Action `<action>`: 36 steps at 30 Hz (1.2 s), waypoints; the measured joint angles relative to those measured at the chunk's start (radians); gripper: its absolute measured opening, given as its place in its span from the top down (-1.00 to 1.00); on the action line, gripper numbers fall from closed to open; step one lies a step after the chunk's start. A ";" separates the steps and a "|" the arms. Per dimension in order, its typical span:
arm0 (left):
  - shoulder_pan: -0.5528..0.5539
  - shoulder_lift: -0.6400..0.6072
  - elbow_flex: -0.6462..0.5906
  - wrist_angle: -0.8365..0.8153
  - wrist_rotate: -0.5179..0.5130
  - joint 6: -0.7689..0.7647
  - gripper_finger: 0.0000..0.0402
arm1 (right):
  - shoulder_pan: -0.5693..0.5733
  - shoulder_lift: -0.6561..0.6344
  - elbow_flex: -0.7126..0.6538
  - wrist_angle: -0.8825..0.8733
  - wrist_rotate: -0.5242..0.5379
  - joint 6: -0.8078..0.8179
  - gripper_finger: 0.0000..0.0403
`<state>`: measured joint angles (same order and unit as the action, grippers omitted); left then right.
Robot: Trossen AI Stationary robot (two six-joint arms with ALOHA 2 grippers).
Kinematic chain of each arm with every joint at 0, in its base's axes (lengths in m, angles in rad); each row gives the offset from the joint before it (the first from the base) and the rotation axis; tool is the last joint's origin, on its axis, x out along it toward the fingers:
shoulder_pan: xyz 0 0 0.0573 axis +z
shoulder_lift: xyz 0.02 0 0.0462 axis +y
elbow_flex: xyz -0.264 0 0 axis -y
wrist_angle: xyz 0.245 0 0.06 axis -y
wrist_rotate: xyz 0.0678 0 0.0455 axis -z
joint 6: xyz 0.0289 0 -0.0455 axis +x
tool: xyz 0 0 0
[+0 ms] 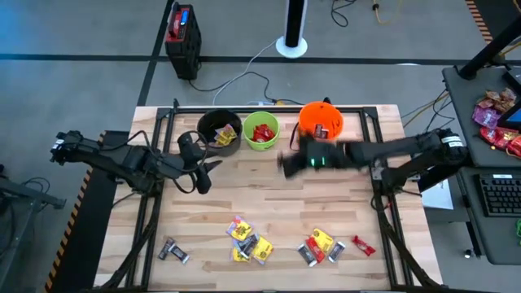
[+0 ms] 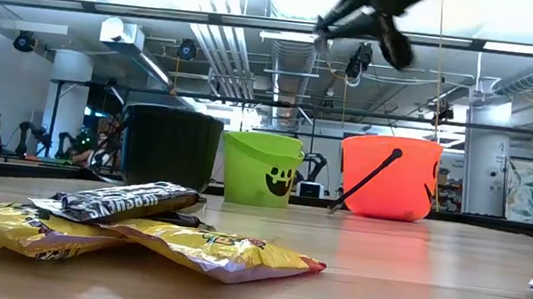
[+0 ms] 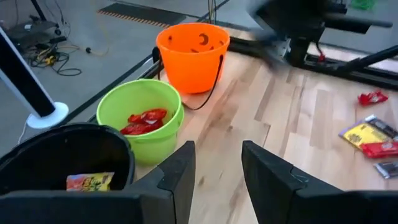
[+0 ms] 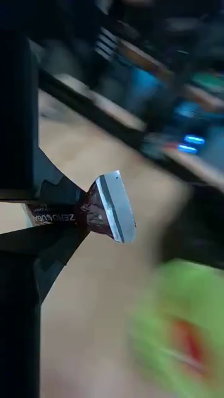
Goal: Sort candy by brand, put in halloween buckets
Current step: Put the brown chocolate bar into the orange bucket, then put the yellow candy into the black bucket
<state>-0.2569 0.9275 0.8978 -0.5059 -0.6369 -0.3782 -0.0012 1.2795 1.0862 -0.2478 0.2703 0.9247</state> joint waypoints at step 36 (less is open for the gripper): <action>0.216 0.372 0.459 -0.514 0.226 -0.331 0.43 | -0.750 0.331 0.430 -0.927 -0.240 -0.711 0.09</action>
<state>-0.0407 1.2995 1.3564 -1.0199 -0.4111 -0.7089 -0.7513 1.6108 1.5158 -1.1753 0.0300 0.2142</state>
